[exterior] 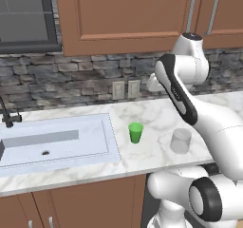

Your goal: Place the cup in the left basin and the glass cup in the right basin of the sink.

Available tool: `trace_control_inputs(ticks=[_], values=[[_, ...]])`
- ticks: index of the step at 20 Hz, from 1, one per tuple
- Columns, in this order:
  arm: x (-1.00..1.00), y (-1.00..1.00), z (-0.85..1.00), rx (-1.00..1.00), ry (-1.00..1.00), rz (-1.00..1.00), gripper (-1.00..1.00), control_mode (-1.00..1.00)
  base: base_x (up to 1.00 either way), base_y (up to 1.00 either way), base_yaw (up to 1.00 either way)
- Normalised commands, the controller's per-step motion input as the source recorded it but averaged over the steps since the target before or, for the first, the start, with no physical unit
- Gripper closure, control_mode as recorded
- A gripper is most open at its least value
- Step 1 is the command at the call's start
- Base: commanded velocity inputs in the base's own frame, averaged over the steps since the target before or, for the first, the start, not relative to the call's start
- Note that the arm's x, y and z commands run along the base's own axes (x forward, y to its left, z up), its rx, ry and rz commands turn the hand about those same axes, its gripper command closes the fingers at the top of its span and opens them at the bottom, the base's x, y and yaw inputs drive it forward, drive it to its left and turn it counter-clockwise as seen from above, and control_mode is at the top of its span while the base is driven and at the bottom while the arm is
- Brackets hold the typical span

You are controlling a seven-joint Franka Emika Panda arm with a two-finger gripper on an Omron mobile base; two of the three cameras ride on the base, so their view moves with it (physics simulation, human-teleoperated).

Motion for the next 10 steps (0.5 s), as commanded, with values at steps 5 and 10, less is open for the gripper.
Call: trace_control_inputs(ticks=[5, 10], values=[[-0.21, 0.0, 0.0, 0.0, 0.0, 0.0, -1.0, -1.0, 0.0, 0.0, 0.0], [-0.35, 0.0, -0.06, 0.0, -0.01, 0.0, -1.0, -1.0, 0.0, 0.0, 0.0]])
